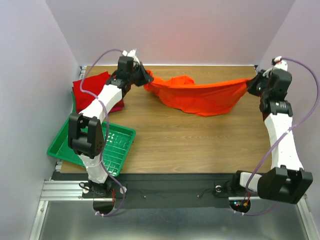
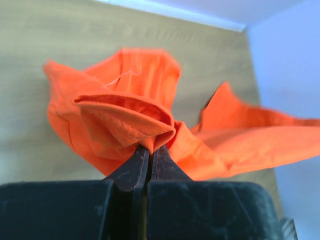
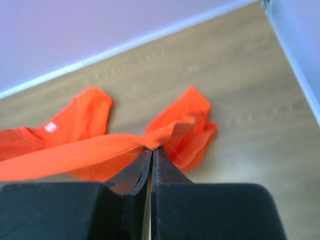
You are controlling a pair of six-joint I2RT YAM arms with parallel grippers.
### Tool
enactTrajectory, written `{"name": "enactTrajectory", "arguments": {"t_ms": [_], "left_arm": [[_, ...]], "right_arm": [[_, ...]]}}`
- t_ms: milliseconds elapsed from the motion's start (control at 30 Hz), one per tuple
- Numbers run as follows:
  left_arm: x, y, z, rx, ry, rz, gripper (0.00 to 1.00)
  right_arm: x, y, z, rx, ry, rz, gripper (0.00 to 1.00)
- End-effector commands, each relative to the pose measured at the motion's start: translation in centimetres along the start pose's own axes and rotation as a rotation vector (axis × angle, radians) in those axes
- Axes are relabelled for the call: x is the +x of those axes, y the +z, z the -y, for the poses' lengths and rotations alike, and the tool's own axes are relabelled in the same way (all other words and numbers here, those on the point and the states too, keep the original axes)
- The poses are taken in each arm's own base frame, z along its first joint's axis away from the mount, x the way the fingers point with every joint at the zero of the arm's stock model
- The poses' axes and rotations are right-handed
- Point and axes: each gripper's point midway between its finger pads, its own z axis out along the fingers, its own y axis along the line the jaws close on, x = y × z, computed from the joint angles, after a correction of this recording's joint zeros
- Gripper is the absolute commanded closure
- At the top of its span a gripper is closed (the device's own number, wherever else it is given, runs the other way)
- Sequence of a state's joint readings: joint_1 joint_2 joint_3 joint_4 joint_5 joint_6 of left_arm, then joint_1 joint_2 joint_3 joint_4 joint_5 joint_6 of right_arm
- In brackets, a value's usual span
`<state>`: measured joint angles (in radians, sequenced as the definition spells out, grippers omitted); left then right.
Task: Fold and stack the t-shirts
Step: Flatten the tshirt out
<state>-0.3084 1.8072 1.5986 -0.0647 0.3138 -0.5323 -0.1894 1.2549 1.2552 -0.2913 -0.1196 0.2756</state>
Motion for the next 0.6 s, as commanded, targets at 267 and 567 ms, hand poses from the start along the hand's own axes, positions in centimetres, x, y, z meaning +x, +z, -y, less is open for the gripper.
{"name": "enactTrajectory", "arguments": {"t_ms": [267,567], "left_arm": [[10.9,-5.1,-5.0,-0.189,0.014,-0.188,0.39],[12.5,-4.1,-6.6,-0.362,-0.015,-0.216,0.14]], "right_arm": [[15.6,-6.6,5.7,0.234,0.078,-0.377,1.00],[17.7,-5.3,6.5,0.269,0.090,-0.472,0.98]]}}
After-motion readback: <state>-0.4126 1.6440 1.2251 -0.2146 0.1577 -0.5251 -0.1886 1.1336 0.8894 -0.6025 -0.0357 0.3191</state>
